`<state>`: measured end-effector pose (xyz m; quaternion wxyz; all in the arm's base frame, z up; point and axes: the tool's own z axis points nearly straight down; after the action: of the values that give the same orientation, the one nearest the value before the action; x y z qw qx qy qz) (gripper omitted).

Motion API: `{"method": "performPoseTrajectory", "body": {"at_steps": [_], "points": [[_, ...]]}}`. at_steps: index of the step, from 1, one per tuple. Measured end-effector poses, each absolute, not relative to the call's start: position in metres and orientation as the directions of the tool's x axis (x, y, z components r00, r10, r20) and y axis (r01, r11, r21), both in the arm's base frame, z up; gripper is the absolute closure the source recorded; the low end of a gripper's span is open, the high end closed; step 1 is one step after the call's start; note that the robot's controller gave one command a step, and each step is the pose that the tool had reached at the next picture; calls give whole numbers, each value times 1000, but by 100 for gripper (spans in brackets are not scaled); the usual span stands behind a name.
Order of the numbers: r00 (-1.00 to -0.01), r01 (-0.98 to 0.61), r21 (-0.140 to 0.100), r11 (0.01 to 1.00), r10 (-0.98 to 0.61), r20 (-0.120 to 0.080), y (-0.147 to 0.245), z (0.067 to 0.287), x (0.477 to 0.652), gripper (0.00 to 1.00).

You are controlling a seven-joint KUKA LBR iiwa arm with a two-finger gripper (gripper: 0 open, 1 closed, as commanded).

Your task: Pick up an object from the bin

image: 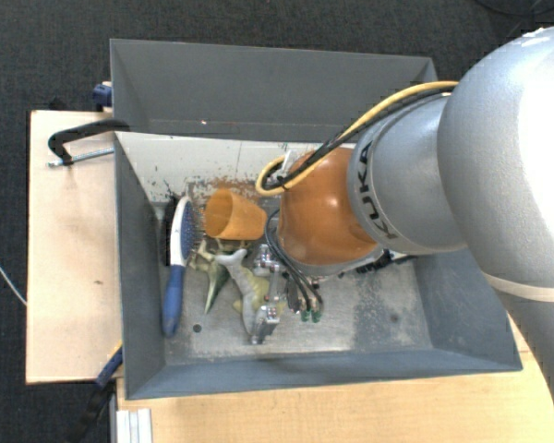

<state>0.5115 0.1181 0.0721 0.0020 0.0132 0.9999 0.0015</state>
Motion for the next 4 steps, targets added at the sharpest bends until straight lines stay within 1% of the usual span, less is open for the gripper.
{"method": "performPoseTrajectory", "body": {"at_steps": [1, 2, 3, 4], "points": [[-1000, 27, 3, 1000, 27, -3, 119, 73, 512, 0], [-1000, 27, 3, 1000, 27, -5, 119, 74, 513, 100], [-1000, 27, 4, 1000, 27, -9, 120, 117, 515, 100], [-1000, 28, 3, 1000, 28, -6, 121, 122, 516, 100]]}}
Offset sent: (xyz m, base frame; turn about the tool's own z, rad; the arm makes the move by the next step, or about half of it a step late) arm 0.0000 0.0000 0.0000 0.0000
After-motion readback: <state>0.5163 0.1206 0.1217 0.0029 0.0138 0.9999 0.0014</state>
